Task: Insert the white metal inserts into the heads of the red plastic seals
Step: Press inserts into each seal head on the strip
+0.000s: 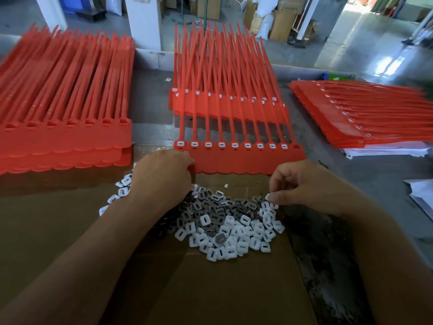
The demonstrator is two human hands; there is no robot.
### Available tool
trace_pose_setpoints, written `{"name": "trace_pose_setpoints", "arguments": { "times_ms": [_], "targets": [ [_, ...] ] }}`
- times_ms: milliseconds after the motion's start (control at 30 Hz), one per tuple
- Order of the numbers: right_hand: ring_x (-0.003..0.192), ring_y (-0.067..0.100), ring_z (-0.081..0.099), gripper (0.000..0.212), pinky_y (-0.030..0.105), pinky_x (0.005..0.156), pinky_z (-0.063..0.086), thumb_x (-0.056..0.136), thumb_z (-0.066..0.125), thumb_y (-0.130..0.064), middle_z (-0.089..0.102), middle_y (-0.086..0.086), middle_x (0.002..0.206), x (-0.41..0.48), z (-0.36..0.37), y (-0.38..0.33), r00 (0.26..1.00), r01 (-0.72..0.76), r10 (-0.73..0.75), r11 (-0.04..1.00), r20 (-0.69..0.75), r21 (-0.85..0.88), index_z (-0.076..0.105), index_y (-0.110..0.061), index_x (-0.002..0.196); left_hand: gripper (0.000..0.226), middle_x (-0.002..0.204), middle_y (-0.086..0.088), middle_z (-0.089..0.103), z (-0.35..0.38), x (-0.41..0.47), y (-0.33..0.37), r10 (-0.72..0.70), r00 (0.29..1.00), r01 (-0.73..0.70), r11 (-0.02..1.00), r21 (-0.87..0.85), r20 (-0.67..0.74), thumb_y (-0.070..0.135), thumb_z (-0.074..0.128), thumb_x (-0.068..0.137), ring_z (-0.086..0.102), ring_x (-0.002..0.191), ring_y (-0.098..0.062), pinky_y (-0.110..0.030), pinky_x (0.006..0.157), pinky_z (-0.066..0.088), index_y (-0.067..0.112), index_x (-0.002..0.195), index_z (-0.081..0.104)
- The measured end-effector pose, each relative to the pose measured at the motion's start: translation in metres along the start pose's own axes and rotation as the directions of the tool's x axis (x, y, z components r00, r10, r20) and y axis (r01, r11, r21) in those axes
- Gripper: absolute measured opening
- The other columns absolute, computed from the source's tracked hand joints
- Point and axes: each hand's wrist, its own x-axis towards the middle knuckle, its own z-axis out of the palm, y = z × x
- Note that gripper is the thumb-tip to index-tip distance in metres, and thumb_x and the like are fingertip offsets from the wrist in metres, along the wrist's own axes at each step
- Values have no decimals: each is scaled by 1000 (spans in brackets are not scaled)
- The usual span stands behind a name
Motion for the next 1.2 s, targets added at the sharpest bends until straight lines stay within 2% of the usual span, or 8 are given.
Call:
{"name": "trace_pose_setpoints", "arguments": {
  "times_ms": [167, 267, 433, 500, 667, 767, 900, 1200],
  "targets": [
    [60, 0, 56, 10, 5, 59, 44, 76, 71, -6, 65, -1, 69, 4, -4, 6, 975, 29, -9, 996, -221, 87, 64, -14, 74, 33, 116, 4, 63, 0, 0, 0, 6, 1000, -6, 1000, 3, -2, 14, 41, 87, 57, 105, -17, -29, 83, 43, 22, 109, 64],
    [65, 5, 56, 12, 6, 62, 43, 79, 67, -1, 65, -1, 73, 11, -10, 15, 929, 8, 44, 991, -369, 137, 64, -12, 78, 33, 116, 4, 63, 0, 0, 0, 7, 1000, -7, 1000, 4, 0, 14, 41, 87, 57, 104, -17, -30, 82, 43, 22, 109, 64],
    [68, 1, 55, 11, 13, 66, 42, 80, 68, -7, 63, -8, 75, 24, -23, 31, 830, -53, 96, 994, -550, 94, 66, -18, 79, 34, 117, 4, 62, 0, 0, 0, 3, 1000, -3, 1000, 0, 8, 13, 41, 87, 57, 106, -17, -30, 84, 44, 22, 110, 64],
    [67, 1, 53, 13, 10, 64, 40, 81, 66, -6, 61, -9, 73, 32, -27, 36, 790, -60, 120, 991, -601, 119, 65, -19, 78, 34, 117, 4, 62, 0, 0, 0, 6, 1000, -6, 1000, 4, 8, 13, 40, 87, 57, 105, -17, -30, 84, 44, 21, 110, 63],
    [58, -1, 49, 9, 8, 54, 39, 84, 62, -6, 58, -9, 67, 51, -29, 49, 742, -115, 237, 966, -627, 230, 65, -14, 80, 35, 117, 5, 62, 0, 0, 0, 14, 1000, -14, 1000, 10, 0, 12, 40, 87, 57, 105, -16, -30, 85, 45, 22, 111, 63],
    [54, 1, 46, 7, 16, 57, 38, 84, 62, -5, 57, -5, 65, 56, -26, 56, 758, -135, 284, 949, -587, 286, 66, -10, 85, 34, 117, 5, 62, 0, 0, 0, 11, 1000, -11, 1000, 7, -3, 12, 40, 87, 57, 106, -16, -30, 85, 45, 22, 110, 64],
    [56, 5, 44, 9, 18, 58, 36, 85, 59, -1, 55, -3, 65, 59, -27, 60, 754, -136, 302, 941, -584, 311, 64, -8, 82, 34, 117, 5, 63, 0, 0, 0, 10, 1000, -10, 1000, 6, -3, 13, 41, 87, 56, 107, -16, -31, 86, 44, 22, 110, 64],
    [58, 5, 46, 8, 18, 57, 37, 84, 61, -1, 55, -4, 66, 61, -32, 61, 789, -195, 290, 954, -541, 227, 65, -8, 86, 35, 118, 5, 62, 0, 0, 0, 3, 1000, -3, 1000, -4, 1, 12, 42, 87, 56, 107, -17, -31, 87, 44, 23, 111, 64]
  ]
}}
